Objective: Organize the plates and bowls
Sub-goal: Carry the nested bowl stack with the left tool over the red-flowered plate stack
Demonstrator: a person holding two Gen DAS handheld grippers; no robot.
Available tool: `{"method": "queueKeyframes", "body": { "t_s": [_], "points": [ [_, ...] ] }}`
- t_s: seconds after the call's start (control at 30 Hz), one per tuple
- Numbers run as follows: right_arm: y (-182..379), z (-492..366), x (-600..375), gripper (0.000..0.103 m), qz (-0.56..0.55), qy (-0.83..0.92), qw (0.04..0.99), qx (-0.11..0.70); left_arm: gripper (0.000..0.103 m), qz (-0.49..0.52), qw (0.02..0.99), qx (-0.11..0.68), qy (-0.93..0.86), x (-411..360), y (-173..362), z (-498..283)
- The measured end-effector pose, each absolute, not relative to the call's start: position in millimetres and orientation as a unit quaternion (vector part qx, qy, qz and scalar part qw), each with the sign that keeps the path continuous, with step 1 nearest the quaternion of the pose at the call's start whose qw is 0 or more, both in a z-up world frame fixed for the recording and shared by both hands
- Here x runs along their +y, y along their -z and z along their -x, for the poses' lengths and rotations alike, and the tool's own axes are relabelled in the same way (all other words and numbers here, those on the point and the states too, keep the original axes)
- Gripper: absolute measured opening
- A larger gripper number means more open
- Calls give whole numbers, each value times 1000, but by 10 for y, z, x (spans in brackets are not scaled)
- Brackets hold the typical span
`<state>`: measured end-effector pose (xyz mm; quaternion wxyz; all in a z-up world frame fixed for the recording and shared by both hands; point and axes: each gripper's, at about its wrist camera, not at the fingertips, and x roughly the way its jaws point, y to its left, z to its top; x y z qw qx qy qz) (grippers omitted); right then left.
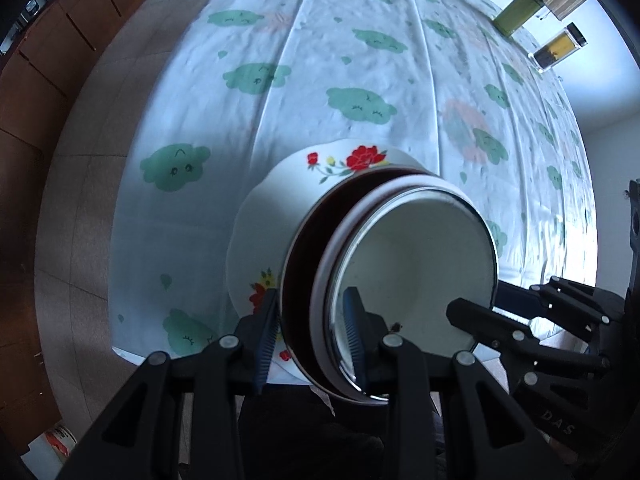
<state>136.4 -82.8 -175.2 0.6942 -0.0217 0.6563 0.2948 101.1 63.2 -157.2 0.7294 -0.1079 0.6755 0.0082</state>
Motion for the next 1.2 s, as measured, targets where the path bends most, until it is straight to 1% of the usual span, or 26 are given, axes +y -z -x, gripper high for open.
{"method": "queueKeyframes", "body": {
  "t_s": [0.3, 1.2],
  "points": [
    [1782, -1376, -804, 30, 25, -291, 694, 658, 29, 125, 717, 686, -3, 682, 1699, -1013],
    [1779, -1413, -788, 30, 17, -280, 699, 658, 29, 120, 720, 683, -1, 713, 1683, -1047]
  ]
}}
